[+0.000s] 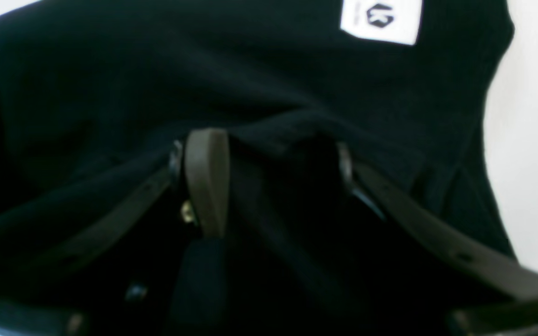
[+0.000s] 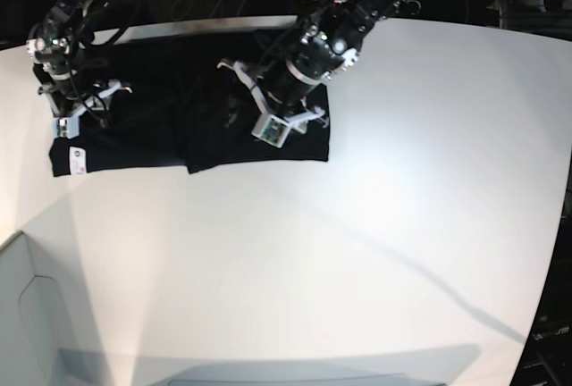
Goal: Fold the T-shirt properly
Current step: 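Fold the strip end with the left gripper toward the right gripper, then release the left gripper and hold the folded end in place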
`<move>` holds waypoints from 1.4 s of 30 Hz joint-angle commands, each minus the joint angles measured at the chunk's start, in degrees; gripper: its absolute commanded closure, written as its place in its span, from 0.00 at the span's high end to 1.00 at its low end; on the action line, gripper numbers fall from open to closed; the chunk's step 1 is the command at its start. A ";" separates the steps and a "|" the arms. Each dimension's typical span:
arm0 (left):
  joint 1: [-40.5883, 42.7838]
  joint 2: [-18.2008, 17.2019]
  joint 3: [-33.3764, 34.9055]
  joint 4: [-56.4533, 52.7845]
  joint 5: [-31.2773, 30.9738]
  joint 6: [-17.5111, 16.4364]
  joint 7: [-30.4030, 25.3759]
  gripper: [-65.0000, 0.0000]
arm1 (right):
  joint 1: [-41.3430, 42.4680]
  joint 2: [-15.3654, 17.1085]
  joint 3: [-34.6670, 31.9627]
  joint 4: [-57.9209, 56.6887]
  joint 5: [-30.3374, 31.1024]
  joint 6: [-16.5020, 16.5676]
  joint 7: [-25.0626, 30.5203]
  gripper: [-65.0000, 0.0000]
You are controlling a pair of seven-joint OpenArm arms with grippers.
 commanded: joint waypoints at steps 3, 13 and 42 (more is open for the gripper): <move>-3.13 0.50 6.50 -1.61 -0.39 -0.25 -0.93 0.51 | 0.25 0.71 0.36 2.93 1.02 -0.10 1.28 0.46; -9.55 2.70 19.60 -8.21 -0.39 -0.25 -0.93 0.51 | -0.54 0.62 2.03 11.46 1.02 -0.10 0.84 0.46; 8.03 -7.50 -20.58 4.19 -0.39 -0.25 -1.28 0.51 | 6.50 8.71 7.57 -7.36 0.94 -0.10 -3.12 0.63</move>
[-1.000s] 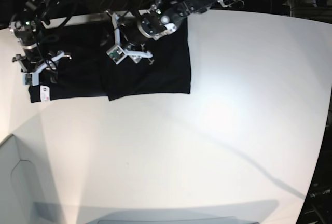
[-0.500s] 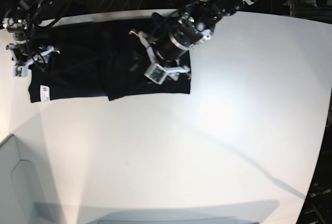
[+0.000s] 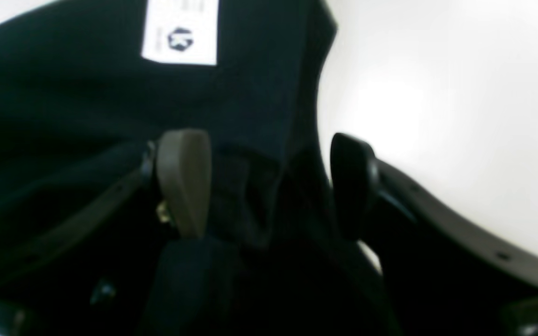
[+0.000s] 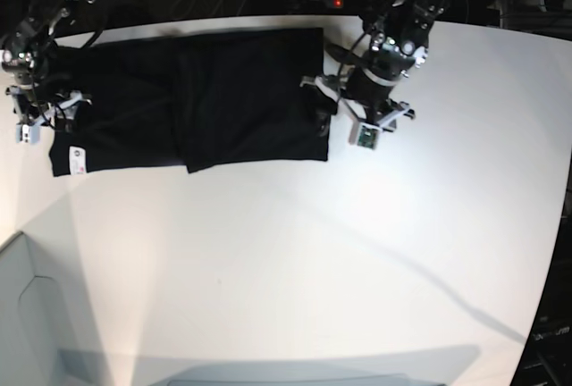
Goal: Fold the T-shirt properly
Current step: 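Release the left gripper and hold the folded end in place, then fold the other strip end with the right gripper toward the left gripper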
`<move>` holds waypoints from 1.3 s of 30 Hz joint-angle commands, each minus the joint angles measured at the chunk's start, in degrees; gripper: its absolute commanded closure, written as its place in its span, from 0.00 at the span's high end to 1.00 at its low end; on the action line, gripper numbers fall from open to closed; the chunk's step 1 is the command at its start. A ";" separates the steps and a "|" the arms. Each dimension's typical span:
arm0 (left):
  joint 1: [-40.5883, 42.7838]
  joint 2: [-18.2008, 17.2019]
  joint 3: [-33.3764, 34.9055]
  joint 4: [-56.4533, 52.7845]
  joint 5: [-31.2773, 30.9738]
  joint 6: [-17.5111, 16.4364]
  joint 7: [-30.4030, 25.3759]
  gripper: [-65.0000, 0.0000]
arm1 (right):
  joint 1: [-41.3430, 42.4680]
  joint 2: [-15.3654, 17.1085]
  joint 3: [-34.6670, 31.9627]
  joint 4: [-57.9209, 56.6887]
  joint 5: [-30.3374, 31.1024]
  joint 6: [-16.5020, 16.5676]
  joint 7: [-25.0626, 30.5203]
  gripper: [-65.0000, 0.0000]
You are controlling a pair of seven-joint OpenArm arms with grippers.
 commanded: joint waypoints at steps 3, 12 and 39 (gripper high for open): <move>-0.29 0.20 0.01 -0.72 0.05 -0.17 -1.45 0.51 | 0.40 2.40 -0.08 -1.78 0.65 -0.16 1.23 0.63; -0.91 4.07 -0.34 -7.66 0.05 -0.17 -1.45 0.51 | -1.45 2.49 -0.43 -7.93 0.65 -0.16 4.92 0.63; -2.49 4.59 -0.42 -10.12 0.05 -0.08 -1.54 0.51 | -6.55 -1.99 -6.67 16.69 0.92 -0.16 4.31 0.00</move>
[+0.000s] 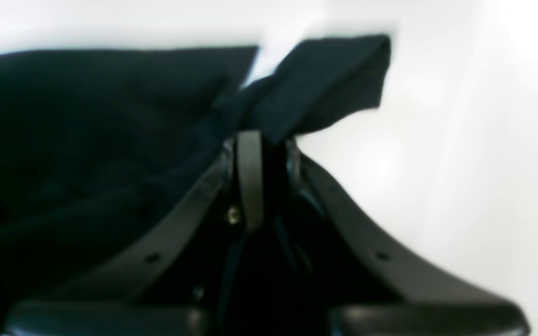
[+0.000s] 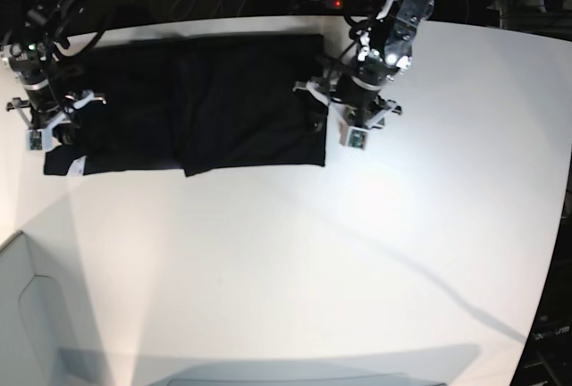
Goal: Fold the T-shirt properly
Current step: 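Fold the other strip end with the right gripper toward the left gripper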
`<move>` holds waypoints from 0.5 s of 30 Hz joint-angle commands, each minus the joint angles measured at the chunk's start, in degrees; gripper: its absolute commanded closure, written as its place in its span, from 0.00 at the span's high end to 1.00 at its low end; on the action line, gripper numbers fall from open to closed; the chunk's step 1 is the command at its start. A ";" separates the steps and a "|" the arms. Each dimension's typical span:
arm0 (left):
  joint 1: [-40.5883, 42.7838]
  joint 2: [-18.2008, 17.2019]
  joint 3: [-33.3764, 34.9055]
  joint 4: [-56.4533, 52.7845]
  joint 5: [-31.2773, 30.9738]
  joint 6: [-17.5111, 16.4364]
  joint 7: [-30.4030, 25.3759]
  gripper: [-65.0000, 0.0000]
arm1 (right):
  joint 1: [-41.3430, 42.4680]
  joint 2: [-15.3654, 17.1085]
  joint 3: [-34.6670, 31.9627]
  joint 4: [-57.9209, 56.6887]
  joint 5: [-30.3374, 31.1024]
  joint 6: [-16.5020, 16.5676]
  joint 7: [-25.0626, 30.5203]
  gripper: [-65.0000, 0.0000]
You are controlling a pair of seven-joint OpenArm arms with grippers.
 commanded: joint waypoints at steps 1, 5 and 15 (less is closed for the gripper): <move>-0.06 -0.11 -0.08 0.67 0.26 0.10 0.49 0.51 | -0.21 -0.23 0.01 2.42 0.61 0.14 0.94 0.00; -0.06 -0.11 -0.08 0.67 0.26 0.10 0.49 0.51 | -0.56 -3.66 -0.95 9.02 0.70 0.14 0.41 0.00; -0.06 -0.19 -0.08 0.50 0.26 0.10 0.58 0.51 | -2.32 -11.04 -14.23 14.99 0.70 0.14 -7.50 0.00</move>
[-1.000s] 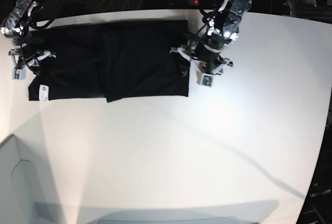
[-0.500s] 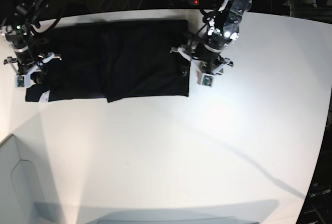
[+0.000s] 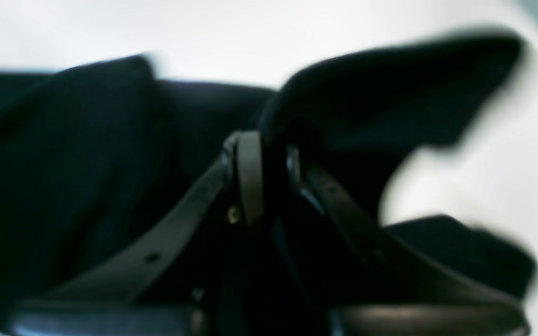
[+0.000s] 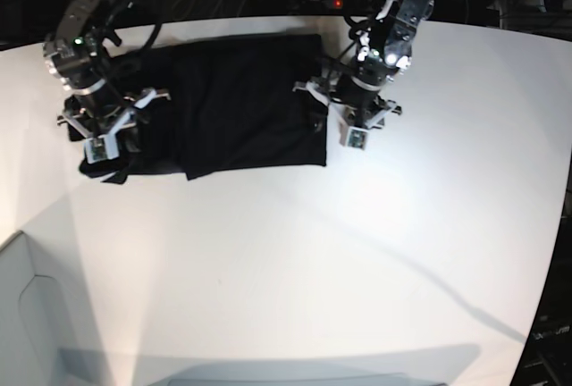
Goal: Fold the T-shirt properly
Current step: 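Fold the other strip end with the right gripper toward the left gripper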
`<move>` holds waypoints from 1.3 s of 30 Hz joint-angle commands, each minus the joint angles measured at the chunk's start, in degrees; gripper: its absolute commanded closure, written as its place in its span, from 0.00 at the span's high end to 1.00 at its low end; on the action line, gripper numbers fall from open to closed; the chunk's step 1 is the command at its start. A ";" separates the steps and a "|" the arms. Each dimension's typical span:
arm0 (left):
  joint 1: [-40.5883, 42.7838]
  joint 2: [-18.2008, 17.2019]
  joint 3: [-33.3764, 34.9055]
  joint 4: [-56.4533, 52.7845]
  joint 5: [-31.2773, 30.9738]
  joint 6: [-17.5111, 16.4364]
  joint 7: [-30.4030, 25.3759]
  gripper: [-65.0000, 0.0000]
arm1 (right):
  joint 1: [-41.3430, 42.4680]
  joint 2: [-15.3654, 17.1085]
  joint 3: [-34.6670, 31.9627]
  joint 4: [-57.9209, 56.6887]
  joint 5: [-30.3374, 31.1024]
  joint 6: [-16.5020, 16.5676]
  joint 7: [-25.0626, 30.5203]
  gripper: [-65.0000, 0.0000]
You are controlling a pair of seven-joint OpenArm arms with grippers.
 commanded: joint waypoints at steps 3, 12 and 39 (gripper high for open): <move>-0.09 -0.19 -0.08 0.15 0.26 0.10 0.60 0.51 | -1.50 -1.26 -7.25 1.27 3.55 0.14 1.38 0.00; -0.09 -0.19 -0.08 0.06 0.26 0.18 0.60 0.51 | -0.97 -1.08 -28.79 -1.19 4.87 0.14 1.29 0.00; 6.68 -0.02 -9.57 7.36 0.26 0.10 0.60 0.51 | 7.30 -0.82 -33.45 -14.64 5.22 0.14 1.46 0.00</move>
